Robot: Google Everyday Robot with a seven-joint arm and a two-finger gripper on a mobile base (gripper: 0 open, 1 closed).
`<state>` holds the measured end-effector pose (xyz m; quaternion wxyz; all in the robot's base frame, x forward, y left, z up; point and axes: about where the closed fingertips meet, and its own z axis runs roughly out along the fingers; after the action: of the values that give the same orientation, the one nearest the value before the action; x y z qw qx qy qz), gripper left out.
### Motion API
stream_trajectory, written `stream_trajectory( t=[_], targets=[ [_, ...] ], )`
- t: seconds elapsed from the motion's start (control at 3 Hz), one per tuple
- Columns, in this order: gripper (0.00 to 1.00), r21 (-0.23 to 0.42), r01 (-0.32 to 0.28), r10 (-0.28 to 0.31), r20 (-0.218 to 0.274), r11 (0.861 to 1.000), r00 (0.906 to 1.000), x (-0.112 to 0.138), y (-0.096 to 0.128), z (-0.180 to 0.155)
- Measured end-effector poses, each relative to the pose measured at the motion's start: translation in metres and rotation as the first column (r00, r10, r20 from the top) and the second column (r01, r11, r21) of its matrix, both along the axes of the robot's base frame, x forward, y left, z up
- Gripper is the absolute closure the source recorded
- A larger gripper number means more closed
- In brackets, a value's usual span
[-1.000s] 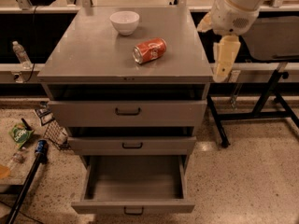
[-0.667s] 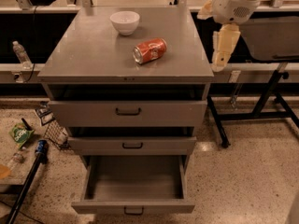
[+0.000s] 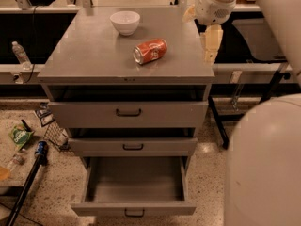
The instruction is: Place coke can into top drawer
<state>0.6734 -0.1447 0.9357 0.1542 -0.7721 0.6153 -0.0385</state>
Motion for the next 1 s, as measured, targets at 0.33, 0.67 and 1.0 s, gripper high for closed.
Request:
stream_trajectory(
  t=[0.33, 0.67, 1.0],
  targets=[
    [0.0, -0.002, -0.063, 0.063, -0.011, 0.998, 0.9979, 0.033, 0.018, -0.023],
    [0.0, 0.012, -0.118, 0.119, -0.013, 0.993, 0.9929, 0.059, 0.045, -0.041],
    [0.0, -0.005, -0.182, 0.182, -0.001, 0.983, 0.9833, 0.079, 0.079, -0.052]
  ],
)
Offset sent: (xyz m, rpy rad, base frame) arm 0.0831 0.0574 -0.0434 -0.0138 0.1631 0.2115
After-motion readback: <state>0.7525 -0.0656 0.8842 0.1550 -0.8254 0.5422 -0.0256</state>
